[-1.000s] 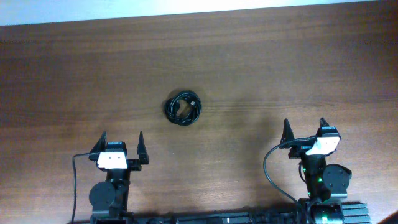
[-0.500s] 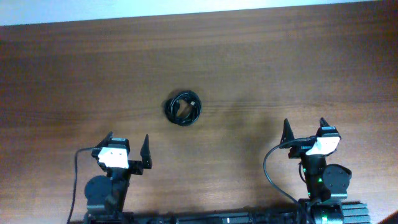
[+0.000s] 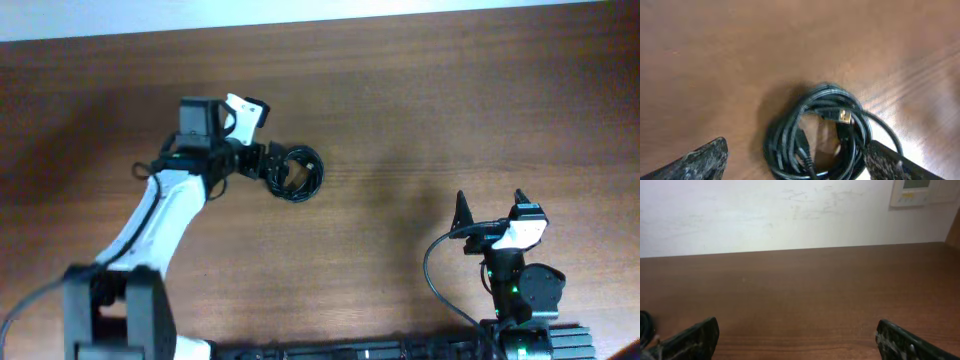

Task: Untangle cables
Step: 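Reach the left gripper to the black cable bundle and grasp it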

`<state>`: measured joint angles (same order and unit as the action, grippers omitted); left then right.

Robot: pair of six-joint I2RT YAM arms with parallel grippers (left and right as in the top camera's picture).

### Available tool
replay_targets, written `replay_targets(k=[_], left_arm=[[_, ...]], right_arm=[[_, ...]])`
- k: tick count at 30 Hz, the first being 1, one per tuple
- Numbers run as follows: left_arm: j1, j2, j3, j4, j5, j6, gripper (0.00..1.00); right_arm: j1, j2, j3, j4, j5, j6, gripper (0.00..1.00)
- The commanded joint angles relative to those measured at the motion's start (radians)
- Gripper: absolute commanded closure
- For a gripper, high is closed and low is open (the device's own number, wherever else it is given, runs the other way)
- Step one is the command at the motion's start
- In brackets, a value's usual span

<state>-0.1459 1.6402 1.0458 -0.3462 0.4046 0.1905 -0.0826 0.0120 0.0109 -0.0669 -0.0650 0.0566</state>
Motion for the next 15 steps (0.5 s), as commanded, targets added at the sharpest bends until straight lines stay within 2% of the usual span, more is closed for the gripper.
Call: replay_targets(k=[1,2,3,4,6,7,8,9,11,13,14,15], left_arm=[[-0.102,0.142,0.015,0.097,-0.121,0.048,0.16],[-0.128,0.167,0.015,0.125,-0.177,0.051,0.28],[-0.161,0.203,0.015,0.167,-0.272,0.051,0.34],[-0.180,0.232,0.015,0.196,-0.341,0.051,0.44],[-0.185,0.290,0.015,0.196,-0.361,0.100,0.52],[-0.185,0.306,0.015,0.198,-0.364,0.099,0.59],[-0.185,0.319,0.015,0.200,-0.369,0.099,0.90],[-0.185,0.320,0.015,0.198,-0.369,0.097,1.00],[-0.185,0.257,0.046,0.156,-0.475,-0.058,1.00],[-0.185,0.119,0.071,0.060,-0.534,-0.410,1.00],[-0.185,0.062,0.071,-0.060,-0.536,-0.695,1.00],[-0.185,0.052,0.071,-0.108,-0.532,-0.800,1.00]], right_arm=[[-0.003,-0.007,-0.005,-0.006,0.009,0.008,0.01],[-0.003,-0.007,-0.005,-0.006,0.009,0.008,0.01],[-0.003,-0.007,-0.005,-0.006,0.009,0.008,0.02],[-0.003,-0.006,-0.005,-0.006,0.009,0.008,0.01],[-0.003,-0.006,-0.005,-0.006,0.009,0.008,0.01],[-0.003,-0.007,-0.005,-0.006,0.009,0.008,0.02],[-0.003,-0.007,-0.005,-0.006,0.009,0.008,0.02],[-0.003,-0.007,-0.005,-0.006,0.009,0.008,0.01],[-0.003,-0.007,-0.005,-0.006,0.009,0.008,0.01],[-0.003,-0.007,-0.005,-0.006,0.009,0.008,0.02],[-0.003,-0.007,-0.005,-0.006,0.009,0.008,0.01],[-0.003,-0.006,-0.005,-0.006,0.009,0.008,0.01]])
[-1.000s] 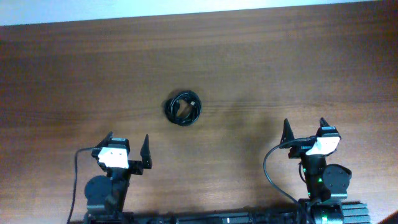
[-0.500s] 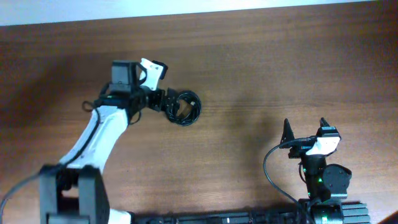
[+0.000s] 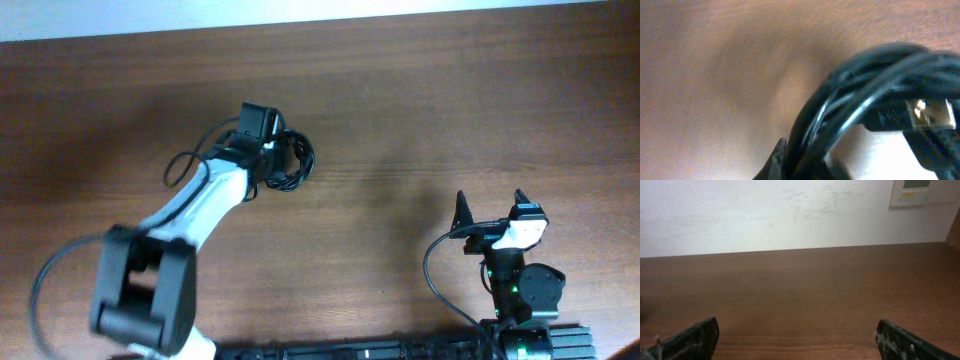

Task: Untangle cables

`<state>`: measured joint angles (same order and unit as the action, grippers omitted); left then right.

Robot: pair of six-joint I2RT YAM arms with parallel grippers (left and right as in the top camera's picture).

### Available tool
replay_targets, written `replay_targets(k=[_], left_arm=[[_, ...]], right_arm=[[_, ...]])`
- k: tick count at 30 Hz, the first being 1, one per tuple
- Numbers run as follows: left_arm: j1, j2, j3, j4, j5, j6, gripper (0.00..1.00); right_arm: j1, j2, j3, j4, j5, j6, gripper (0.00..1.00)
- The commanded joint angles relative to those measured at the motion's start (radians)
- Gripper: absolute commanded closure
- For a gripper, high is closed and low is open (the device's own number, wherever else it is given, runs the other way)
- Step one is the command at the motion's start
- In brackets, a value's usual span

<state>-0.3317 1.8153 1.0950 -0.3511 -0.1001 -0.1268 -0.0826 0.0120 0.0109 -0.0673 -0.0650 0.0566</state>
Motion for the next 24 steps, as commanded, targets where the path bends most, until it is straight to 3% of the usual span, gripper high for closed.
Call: replay_targets(k=[1,2,6,8,9,10,11,12,15,18,20,22,23,24], left_arm=[[0.000,-0.127,0.021,-0.211,0.024,-0.674,1.00],[0.000,-0.127,0.019,-0.290,0.095,-0.713,1.00],[-0.002,-0.127,0.019,-0.387,0.106,-0.711,1.00],[-0.002,-0.140,0.023,-0.386,0.143,-0.695,1.00],[-0.002,-0.157,0.031,-0.359,0.169,-0.540,1.00],[-0.002,-0.184,0.060,-0.338,0.240,-0.299,1.00],[-0.002,-0.223,0.089,-0.339,0.262,-0.142,1.00],[-0.002,-0.265,0.094,-0.338,0.262,-0.061,1.00],[-0.002,-0.351,0.094,-0.339,0.262,0.068,1.00],[-0.002,-0.399,0.094,-0.338,0.262,0.238,1.00],[-0.002,-0.401,0.094,-0.338,0.261,0.292,1.00],[-0.002,-0.401,0.094,-0.338,0.262,0.370,1.00],[-0.002,-0.401,0.094,-0.338,0.262,0.403,1.00],[-0.002,-0.401,0.094,-0.338,0.262,0.418,1.00]], right_arm=[[-0.003,-0.006,-0.005,-0.006,0.009,0.008,0.01],[-0.003,-0.007,-0.005,-0.006,0.009,0.008,0.02],[-0.003,-0.007,-0.005,0.031,-0.013,0.009,0.02],[-0.003,-0.007,-0.005,0.027,-0.357,0.079,0.02],[-0.003,-0.007,-0.005,0.027,-0.619,0.214,0.01],[-0.003,-0.007,-0.005,0.028,-0.847,0.342,0.01],[-0.003,-0.007,-0.005,0.034,-0.901,0.407,0.02],[-0.003,-0.007,-0.005,0.052,-0.821,0.409,0.01],[-0.003,0.034,0.027,0.052,-0.740,0.409,0.02],[-0.003,0.341,0.236,-0.067,-0.709,0.409,0.02],[-0.003,0.622,0.432,-0.127,-0.848,0.409,0.02],[-0.002,0.906,0.584,0.008,-1.178,0.426,0.02],[0.011,1.011,0.597,0.147,-1.235,0.489,0.01],[0.041,1.104,0.597,0.286,-1.232,0.590,0.07]])
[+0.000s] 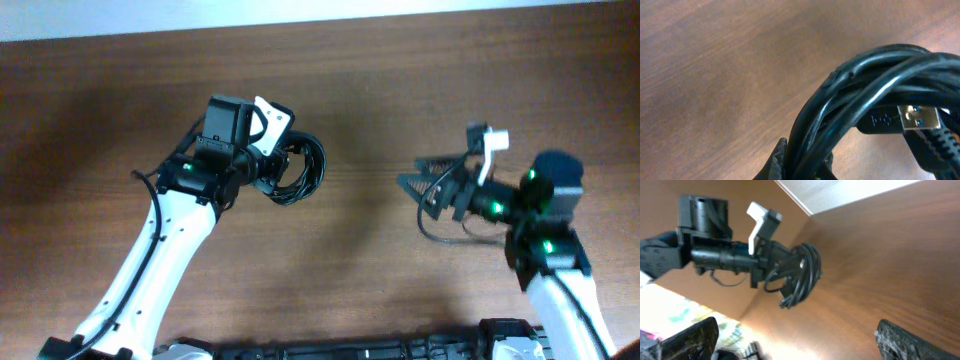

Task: Untangle cables

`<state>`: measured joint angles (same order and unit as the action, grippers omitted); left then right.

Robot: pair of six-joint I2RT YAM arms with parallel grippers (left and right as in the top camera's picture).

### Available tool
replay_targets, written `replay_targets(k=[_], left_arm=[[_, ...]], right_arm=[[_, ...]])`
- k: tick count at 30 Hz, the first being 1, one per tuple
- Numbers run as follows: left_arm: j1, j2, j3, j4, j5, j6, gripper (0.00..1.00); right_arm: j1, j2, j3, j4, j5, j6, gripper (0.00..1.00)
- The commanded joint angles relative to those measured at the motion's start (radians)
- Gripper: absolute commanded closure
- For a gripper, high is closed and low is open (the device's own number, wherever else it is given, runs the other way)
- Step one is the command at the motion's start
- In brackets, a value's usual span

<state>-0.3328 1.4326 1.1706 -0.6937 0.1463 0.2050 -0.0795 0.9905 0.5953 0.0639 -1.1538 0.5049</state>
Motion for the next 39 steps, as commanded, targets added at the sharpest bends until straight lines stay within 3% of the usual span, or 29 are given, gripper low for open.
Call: replay_targets(k=[1,3,5,6,9,10,12,14,15,16,18,20,21,22,23,24,25,27,29,31,32,34,35,37,39], left_arm=[[-0.001,-0.018,0.018,0.015,0.023,0.087,1.00],[-0.001,-0.018,0.018,0.029,0.121,0.043,1.00],[-0.001,-0.018,0.018,0.030,0.121,-0.093,1.00],[-0.001,-0.018,0.018,0.031,0.121,-0.222,1.00],[-0.001,-0.018,0.018,0.030,0.121,-0.554,1.00],[-0.001,-0.018,0.018,0.026,0.130,-0.650,1.00],[0.003,-0.020,0.018,0.023,0.146,-0.611,1.00],[0.055,-0.056,0.031,0.022,0.177,-0.460,0.87],[0.077,-0.084,0.033,0.022,0.192,-0.381,0.89],[0.099,-0.122,0.033,0.023,0.192,-0.299,1.00],[0.115,-0.220,0.033,0.011,0.191,-0.105,1.00],[0.115,-0.229,0.032,0.000,0.208,-0.099,1.00],[0.115,-0.220,0.032,-0.011,0.202,-0.147,1.00],[0.115,-0.208,0.031,-0.011,0.153,-0.270,1.00],[0.115,-0.195,0.031,-0.021,-0.006,-0.527,1.00],[0.115,-0.193,0.030,-0.045,-0.150,-0.732,1.00],[0.115,-0.193,0.028,-0.054,-0.223,-0.891,1.00],[0.108,-0.193,0.027,-0.061,-0.211,-1.217,1.00],[0.075,-0.193,0.027,-0.072,-0.211,-1.413,1.00],[0.003,-0.189,0.027,-0.081,-0.214,-1.502,1.00],[-0.013,-0.188,0.027,-0.084,-0.214,-1.536,1.00],[-0.039,-0.187,0.027,-0.084,-0.214,-1.564,1.00],[-0.057,-0.181,0.027,-0.085,-0.214,-1.564,1.00],[-0.086,-0.175,0.027,-0.085,-0.213,-1.584,1.00],[-0.106,-0.175,0.027,-0.084,-0.214,-1.604,1.00]], right_arm=[[0.127,0.246,0.013,0.318,-0.092,0.300,0.09],[0.296,0.388,0.013,0.450,0.077,0.347,0.20],[0.418,0.459,0.013,0.485,0.284,0.348,0.27],[0.481,0.470,0.013,0.530,0.357,0.350,0.37],[0.603,0.469,0.013,0.559,0.557,0.349,0.75],[0.609,0.469,0.013,0.563,0.576,0.349,0.96],[0.587,0.469,0.013,0.565,0.550,0.350,0.96],[0.543,0.469,0.013,0.565,0.460,0.350,0.96],[0.521,0.469,0.013,0.564,0.412,0.352,0.96],[0.493,0.469,0.013,0.565,0.349,0.380,0.96],[0.464,0.469,0.013,0.561,0.266,0.383,0.96],[0.464,0.469,0.013,0.561,0.267,0.383,0.95],[0.464,0.469,0.013,0.561,0.268,0.383,0.71],[0.464,0.469,0.013,0.561,0.272,0.383,0.37],[0.464,0.469,0.013,0.561,0.271,0.383,0.19],[0.464,0.469,0.013,0.561,0.271,0.383,0.12],[0.465,0.469,0.013,0.561,0.274,0.383,0.11],[0.497,0.469,0.013,0.561,0.327,0.383,0.11],[0.575,0.469,0.013,0.562,0.499,0.383,0.12],[0.714,0.469,0.013,0.562,0.889,0.383,0.13],[0.743,0.469,0.013,0.562,0.977,0.383,0.13],[0.784,0.469,0.013,0.573,1.016,0.349,0.20],[0.813,0.470,0.013,0.582,1.039,0.230,0.28],[0.813,0.471,0.013,0.585,1.039,0.224,0.40],[0.814,0.471,0.013,0.592,1.015,0.225,0.38]])
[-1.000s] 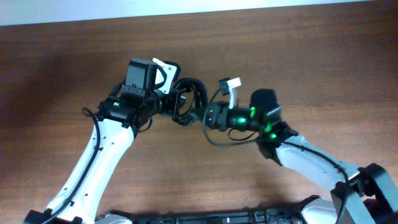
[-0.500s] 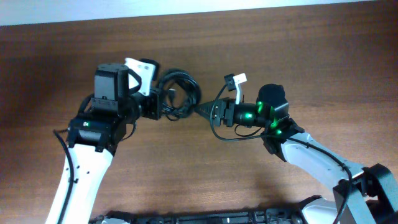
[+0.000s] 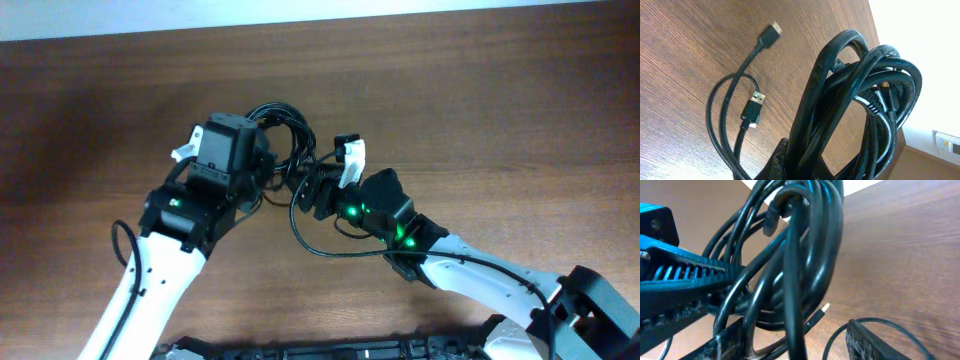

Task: Untangle cables

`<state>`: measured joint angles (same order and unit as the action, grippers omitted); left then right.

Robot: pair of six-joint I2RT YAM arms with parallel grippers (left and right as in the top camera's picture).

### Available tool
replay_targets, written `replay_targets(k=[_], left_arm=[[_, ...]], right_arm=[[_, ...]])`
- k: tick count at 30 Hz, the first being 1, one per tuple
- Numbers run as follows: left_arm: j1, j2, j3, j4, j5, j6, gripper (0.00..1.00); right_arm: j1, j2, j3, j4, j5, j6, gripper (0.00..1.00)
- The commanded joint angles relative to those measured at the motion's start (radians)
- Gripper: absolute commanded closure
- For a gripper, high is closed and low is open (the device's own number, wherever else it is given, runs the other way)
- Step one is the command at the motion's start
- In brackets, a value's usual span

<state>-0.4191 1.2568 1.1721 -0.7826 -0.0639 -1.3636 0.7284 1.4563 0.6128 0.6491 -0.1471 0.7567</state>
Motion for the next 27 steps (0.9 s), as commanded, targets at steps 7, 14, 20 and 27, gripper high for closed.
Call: replay_targets(k=[7,14,20,27], left_arm=[[-0.020,0.030,0.026,0.006,-0.090,-0.039,1.00],[-0.017,0.034,0.026,0.006,0.057,-0.062,1.00],[0.087,0.022,0.026,0.077,-0.143,0.688,1.00],[0.011,0.031,0.025,0.212,0.204,1.219,1.00]], right_arm=[[0.027,0.005,-0.005,-0.032,-0.107,-0.028,0.22],[0.032,0.005,-0.005,-0.044,-0.040,-0.028,0.51],[-0.134,-0.019,-0.005,-0.088,-0.676,-0.023,0.96],[-0.277,-0.025,-0.005,0.238,-0.812,0.292,0.96]])
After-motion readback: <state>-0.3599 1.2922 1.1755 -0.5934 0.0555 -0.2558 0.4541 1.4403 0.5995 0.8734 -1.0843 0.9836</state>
